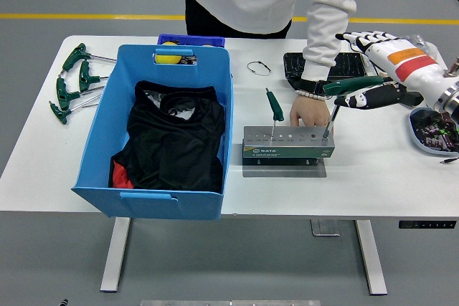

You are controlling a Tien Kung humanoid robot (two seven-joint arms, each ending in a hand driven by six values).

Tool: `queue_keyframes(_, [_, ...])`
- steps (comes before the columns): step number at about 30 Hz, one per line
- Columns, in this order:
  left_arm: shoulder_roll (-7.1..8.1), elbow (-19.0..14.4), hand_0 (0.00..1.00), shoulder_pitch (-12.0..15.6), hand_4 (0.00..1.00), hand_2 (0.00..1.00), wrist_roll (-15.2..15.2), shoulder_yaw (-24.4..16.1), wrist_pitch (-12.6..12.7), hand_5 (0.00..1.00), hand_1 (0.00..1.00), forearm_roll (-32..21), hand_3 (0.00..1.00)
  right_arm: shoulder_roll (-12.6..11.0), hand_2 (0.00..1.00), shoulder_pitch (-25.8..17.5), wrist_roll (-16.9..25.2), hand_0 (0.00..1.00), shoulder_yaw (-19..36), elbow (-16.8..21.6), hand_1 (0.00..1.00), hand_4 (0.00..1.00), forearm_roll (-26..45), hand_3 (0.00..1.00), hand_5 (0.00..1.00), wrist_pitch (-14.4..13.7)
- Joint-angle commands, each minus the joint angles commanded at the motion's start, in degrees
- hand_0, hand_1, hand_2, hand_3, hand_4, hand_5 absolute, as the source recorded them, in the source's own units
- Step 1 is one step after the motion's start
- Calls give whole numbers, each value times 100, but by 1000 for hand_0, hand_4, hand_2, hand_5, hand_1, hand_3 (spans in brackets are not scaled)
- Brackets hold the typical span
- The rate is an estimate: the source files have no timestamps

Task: Lift tool from toolbox,place it in box,lift tool from toolbox,place it in box

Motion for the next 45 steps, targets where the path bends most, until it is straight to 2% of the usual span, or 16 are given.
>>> queue_keyframes(1, [1,0,833,-1,765,903,2,4,1,632,865,-1,805,26,847,85,-21,943,-88,-66,886,998,-26,926,587,39])
queue_keyframes(6, [4,0,833,-14,765,903,5,13,8,632,865,-1,805,104,847,430,-94,943,-489,-284,886,998,-70,926,587,223])
queue_keyframes(7, [5,0,833,-20,765,902,2,26,10,632,866,-13,805,119,717,482,-106,779,-546,-328,742,998,-89,820,581,238])
queue_keyframes(12, [11,0,833,-39,765,902,-20,41,29,632,866,-55,805,207,717,681,-160,779,-748,-499,742,998,-192,820,581,275])
queue_keyframes(13, [10,0,834,-42,763,899,-23,44,33,629,871,-64,803,230,606,719,-187,629,-784,-539,591,998,-194,703,594,307])
queue_keyframes(18, [9,0,834,-57,763,899,-30,91,38,629,871,-109,803,317,606,862,-311,629,-946,-739,591,998,-168,703,594,433])
queue_keyframes(19, [8,0,834,-58,762,897,-29,91,38,627,870,-109,803,329,501,875,-323,479,-963,-769,496,998,-154,607,687,442])
queue_keyframes(24, [10,0,834,-64,762,897,-34,118,34,627,870,-134,803,397,501,923,-377,479,-1056,-959,496,998,-59,607,687,458])
queue_keyframes(25, [11,0,835,-65,761,898,-35,128,33,626,870,-143,801,411,453,935,-389,429,-1073,-1010,440,998,-49,540,722,465])
queue_keyframes(30, [16,0,835,-70,761,898,-40,157,30,626,870,-163,801,456,453,984,-404,429,-1126,-1202,440,998,-54,540,722,468])
queue_keyframes(31, [17,0,835,-71,761,895,-41,155,30,623,870,-162,800,457,395,988,-410,393,-1132,-1213,372,998,-53,433,744,477])
queue_keyframes(36, [18,0,835,-76,761,895,-52,155,33,623,870,-175,800,451,395,1006,-466,393,-1202,-1242,372,998,-43,433,744,563])
queue_keyframes(37, [18,0,836,-79,759,894,-53,155,34,621,869,-177,796,454,339,1004,-474,366,-1206,-1247,316,998,-39,361,781,569])
queue_keyframes(42, [20,0,836,-92,759,894,-63,204,29,621,869,-228,796,488,339,987,-488,366,-1224,-1285,316,998,-18,361,781,521])
queue_keyframes(43, [19,0,835,-94,756,892,-62,210,28,617,869,-232,792,503,274,986,-491,330,-1222,-1298,250,998,-13,299,787,498])
queue_keyframes(45, [19,0,835,-95,756,892,-62,218,27,617,869,-237,792,518,274,984,-503,330,-1222,-1317,250,998,-13,299,787,479])
